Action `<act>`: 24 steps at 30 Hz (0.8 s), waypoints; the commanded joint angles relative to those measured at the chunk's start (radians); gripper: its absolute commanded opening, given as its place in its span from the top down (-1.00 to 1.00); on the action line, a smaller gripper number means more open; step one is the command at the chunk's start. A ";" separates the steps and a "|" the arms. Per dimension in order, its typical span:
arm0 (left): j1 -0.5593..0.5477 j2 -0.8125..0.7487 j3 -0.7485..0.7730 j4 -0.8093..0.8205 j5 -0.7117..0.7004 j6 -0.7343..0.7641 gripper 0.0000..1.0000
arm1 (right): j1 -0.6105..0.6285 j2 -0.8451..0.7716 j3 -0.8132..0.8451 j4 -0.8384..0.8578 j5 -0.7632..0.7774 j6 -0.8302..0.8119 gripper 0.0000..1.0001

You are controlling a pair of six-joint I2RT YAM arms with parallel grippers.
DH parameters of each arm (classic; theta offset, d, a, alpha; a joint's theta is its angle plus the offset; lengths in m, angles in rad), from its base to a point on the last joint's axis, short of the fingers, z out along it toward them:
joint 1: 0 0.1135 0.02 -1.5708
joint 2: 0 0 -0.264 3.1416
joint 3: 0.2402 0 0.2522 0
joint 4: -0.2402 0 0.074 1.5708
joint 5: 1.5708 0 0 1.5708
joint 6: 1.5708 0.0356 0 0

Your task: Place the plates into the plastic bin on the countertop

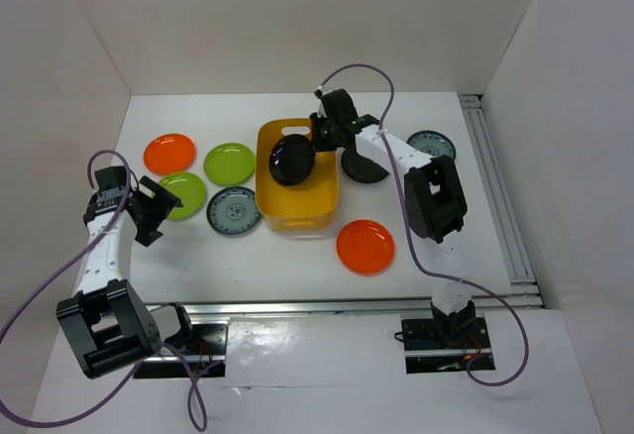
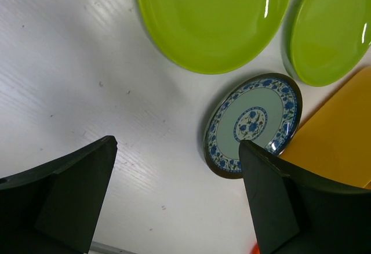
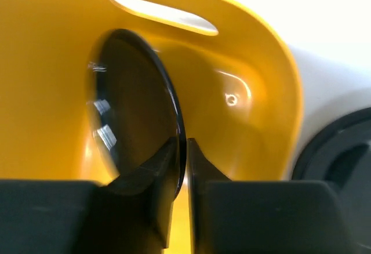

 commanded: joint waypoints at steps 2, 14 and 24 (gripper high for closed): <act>0.006 0.016 0.003 0.081 0.049 0.048 -1.00 | 0.037 0.007 0.090 -0.016 0.022 -0.012 -0.13; 0.029 0.071 -0.007 0.089 0.007 0.028 -0.92 | 0.137 -0.165 0.240 -0.072 0.007 -0.041 -1.00; 0.068 0.198 -0.040 0.155 -0.021 -0.033 -0.87 | 0.163 -0.516 -0.011 -0.048 -0.131 -0.079 -1.00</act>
